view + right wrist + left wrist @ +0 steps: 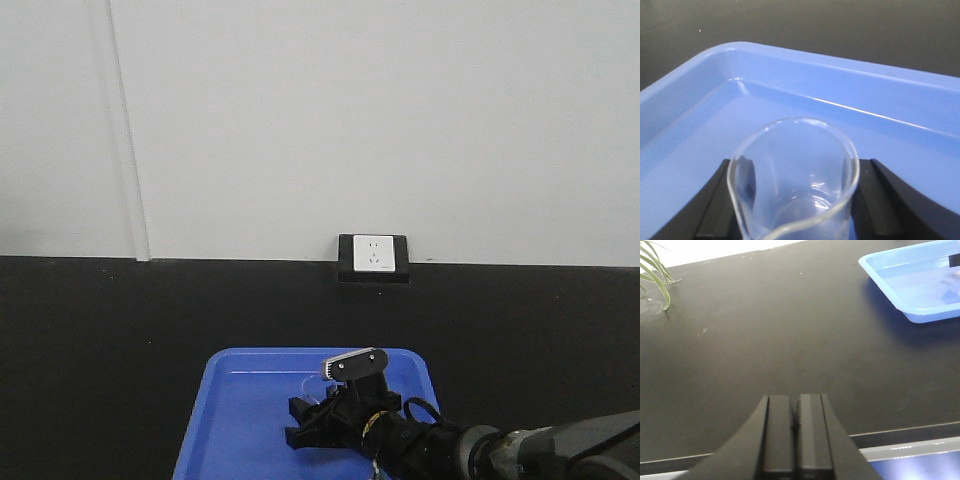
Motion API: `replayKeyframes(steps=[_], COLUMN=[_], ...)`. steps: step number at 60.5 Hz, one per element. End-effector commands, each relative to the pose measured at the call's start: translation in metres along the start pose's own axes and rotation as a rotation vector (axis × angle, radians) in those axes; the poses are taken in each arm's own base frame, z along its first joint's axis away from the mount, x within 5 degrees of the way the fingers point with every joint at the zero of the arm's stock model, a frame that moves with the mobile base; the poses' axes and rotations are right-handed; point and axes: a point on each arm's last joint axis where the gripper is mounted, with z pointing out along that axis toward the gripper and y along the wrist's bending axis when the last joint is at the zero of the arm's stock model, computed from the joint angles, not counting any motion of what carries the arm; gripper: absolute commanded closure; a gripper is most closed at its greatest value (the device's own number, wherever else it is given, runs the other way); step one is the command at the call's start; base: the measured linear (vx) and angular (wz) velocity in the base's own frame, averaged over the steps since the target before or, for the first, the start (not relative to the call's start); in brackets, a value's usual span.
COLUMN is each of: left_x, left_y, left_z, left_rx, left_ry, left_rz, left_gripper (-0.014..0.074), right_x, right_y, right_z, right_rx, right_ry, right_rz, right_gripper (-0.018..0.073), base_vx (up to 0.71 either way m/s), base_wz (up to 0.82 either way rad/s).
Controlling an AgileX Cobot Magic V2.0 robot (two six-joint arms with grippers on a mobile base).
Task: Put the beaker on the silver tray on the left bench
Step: 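Lift the beaker up out of the blue tray with the right gripper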
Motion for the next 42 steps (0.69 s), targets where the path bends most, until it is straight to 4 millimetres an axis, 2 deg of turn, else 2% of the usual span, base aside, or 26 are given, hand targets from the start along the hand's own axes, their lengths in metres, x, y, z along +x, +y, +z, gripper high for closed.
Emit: replayKeyframes(steps=[1, 5, 7, 14, 21, 24, 30, 33, 42], left_x=[-0.001, -0.001, -0.001, -0.001, -0.001, -0.001, -0.001, -0.001, -0.001], left_y=[-0.001, -0.001, -0.001, -0.001, -0.001, -0.001, -0.001, -0.001, -0.001], left_z=[0.002, 0.002, 0.002, 0.002, 0.002, 0.002, 0.002, 0.002, 0.002], left_rx=[0.003, 0.003, 0.003, 0.003, 0.003, 0.003, 0.003, 0.003, 0.003], left_ry=[-0.067, -0.067, -0.067, -0.067, -0.067, -0.067, -0.067, -0.067, -0.067], left_rz=[-0.001, -0.001, -0.001, -0.001, -0.001, -0.001, -0.001, -0.001, -0.001], left_gripper=[0.0595, 0.0595, 0.0595, 0.0595, 0.0595, 0.0595, 0.0595, 0.0595, 0.0595], right_x=[-0.047, -0.052, -0.055, -0.077, -0.106, -0.123, -0.143, -0.156, -0.167], right_y=[0.009, 0.01, 0.011, 0.013, 0.016, 0.018, 0.021, 0.024, 0.033], right_z=[-0.009, -0.011, -0.013, -0.026, -0.048, -0.063, -0.089, -0.108, -0.162], right_rx=[-0.046, -0.044, -0.041, -0.015, 0.034, 0.057, 0.109, 0.126, 0.137], right_ry=[-0.178, -0.181, -0.181, -0.165, -0.128, -0.117, -0.064, -0.06, -0.077], right_rz=[-0.014, -0.017, -0.016, -0.026, -0.034, -0.038, -0.04, -0.042, -0.056], right_gripper=[0.0407, 0.0543, 0.0578, 0.0575, 0.0575, 0.0575, 0.0573, 0.0573, 0.0573], base_vx=[0.0, 0.0, 0.0, 0.0, 0.0, 0.0, 0.0, 0.0, 0.0], base_wz=[0.0, 0.0, 0.0, 0.0, 0.0, 0.0, 0.0, 0.0, 0.0])
